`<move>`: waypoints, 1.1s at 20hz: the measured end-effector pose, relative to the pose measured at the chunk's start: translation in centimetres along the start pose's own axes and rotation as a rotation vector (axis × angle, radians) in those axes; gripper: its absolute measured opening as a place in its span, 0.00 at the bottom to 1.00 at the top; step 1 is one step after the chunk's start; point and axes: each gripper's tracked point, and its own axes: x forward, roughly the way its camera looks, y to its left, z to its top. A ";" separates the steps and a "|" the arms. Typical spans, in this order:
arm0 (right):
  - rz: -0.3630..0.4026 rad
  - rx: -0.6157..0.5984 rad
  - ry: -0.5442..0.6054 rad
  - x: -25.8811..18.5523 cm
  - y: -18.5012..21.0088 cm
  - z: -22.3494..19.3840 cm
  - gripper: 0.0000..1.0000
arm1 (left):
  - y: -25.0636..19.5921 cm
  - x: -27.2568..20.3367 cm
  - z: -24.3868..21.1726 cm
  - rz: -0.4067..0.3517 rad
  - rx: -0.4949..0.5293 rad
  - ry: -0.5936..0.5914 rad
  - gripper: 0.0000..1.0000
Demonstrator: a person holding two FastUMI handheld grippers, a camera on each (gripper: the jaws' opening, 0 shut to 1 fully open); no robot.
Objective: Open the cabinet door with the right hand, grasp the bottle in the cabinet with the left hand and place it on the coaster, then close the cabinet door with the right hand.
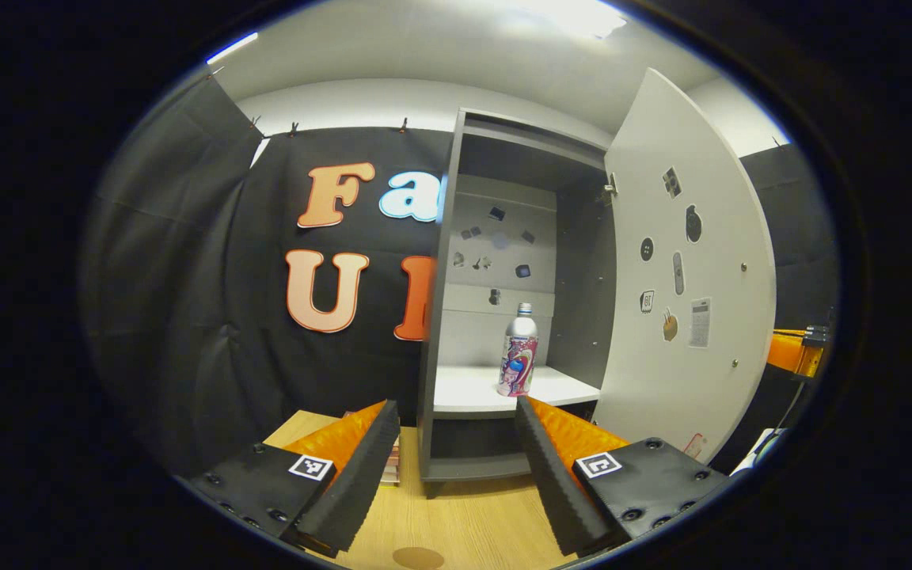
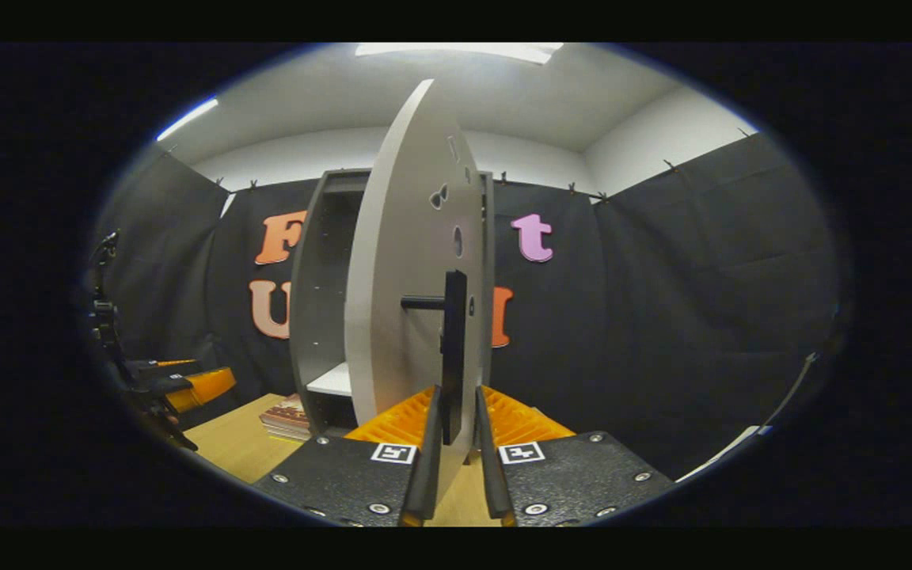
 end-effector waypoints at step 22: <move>-0.134 -0.179 0.069 -1.0 -10.6 -1.4 0.33 | -5.4 0.5 -0.4 -0.082 0.012 0.020 0.97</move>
